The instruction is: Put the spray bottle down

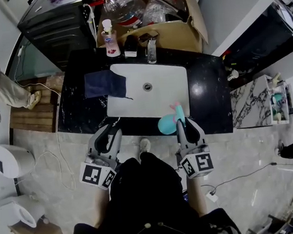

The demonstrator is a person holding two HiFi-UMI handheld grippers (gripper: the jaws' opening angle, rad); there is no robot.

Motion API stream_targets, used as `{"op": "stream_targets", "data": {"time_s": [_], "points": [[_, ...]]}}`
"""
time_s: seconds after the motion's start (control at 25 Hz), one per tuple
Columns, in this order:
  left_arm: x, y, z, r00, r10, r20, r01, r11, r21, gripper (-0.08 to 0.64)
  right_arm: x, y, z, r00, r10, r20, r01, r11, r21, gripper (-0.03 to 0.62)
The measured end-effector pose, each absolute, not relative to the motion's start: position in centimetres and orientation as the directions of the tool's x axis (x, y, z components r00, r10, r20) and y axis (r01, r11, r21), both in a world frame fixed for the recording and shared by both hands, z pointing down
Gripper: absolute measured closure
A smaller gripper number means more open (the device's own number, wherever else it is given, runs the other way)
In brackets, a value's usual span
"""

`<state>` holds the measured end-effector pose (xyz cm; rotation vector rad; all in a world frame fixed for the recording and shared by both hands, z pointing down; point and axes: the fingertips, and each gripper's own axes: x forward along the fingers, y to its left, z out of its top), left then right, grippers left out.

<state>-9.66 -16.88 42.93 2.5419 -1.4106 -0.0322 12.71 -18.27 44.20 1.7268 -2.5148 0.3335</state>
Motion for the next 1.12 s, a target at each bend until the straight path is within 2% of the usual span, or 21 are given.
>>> {"op": "stream_targets", "data": {"time_s": [0.56,0.84,1.12], "points": [[-9.7,-21.5,43.5,0.528,-0.840,0.124,-0.839,-0.494,0.229,0.445,14.7,-27.8,47.9,-0.326,-0.918,0.225,-0.944,0.305,-0.125,0.523],[-11.4,-24.2,42.9,0.516,-0.846,0.133,-0.850,-0.487,0.203,0.445,16.3,-33.9,54.3,-0.281,-0.919,0.277,-0.941,0.208,-0.266,0.523],[-12.0,-25.3,43.8,0.507,-0.847,0.162,-0.856,-0.472,0.210,0.445,15.9,-38.7,63.1,-0.299,-0.867,0.399,-0.899,0.115,-0.423,0.523]]}}
